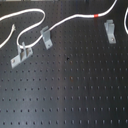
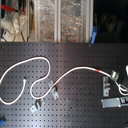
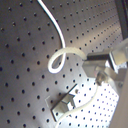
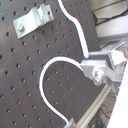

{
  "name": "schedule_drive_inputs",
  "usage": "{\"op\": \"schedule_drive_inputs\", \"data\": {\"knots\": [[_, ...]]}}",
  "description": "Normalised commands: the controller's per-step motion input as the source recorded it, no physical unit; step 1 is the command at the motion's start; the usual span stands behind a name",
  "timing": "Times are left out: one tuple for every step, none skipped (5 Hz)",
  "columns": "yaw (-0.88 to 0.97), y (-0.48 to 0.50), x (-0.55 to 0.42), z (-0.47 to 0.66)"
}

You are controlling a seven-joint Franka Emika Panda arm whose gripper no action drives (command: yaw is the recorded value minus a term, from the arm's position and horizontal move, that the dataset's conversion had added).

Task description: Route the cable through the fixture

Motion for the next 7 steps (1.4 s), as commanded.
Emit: {"op": "schedule_drive_inputs", "data": {"knots": [[0.0,-0.014,0.005,0.0],[0.0,-0.023,-0.068,0.0],[0.0,-0.082,-0.245,0.38],[0.03,0.158,-0.388,0.27],[0.27,0.104,-0.273,0.13],[0.35,0.084,-0.236,0.13],[0.45,0.073,-0.182,0.15]]}}
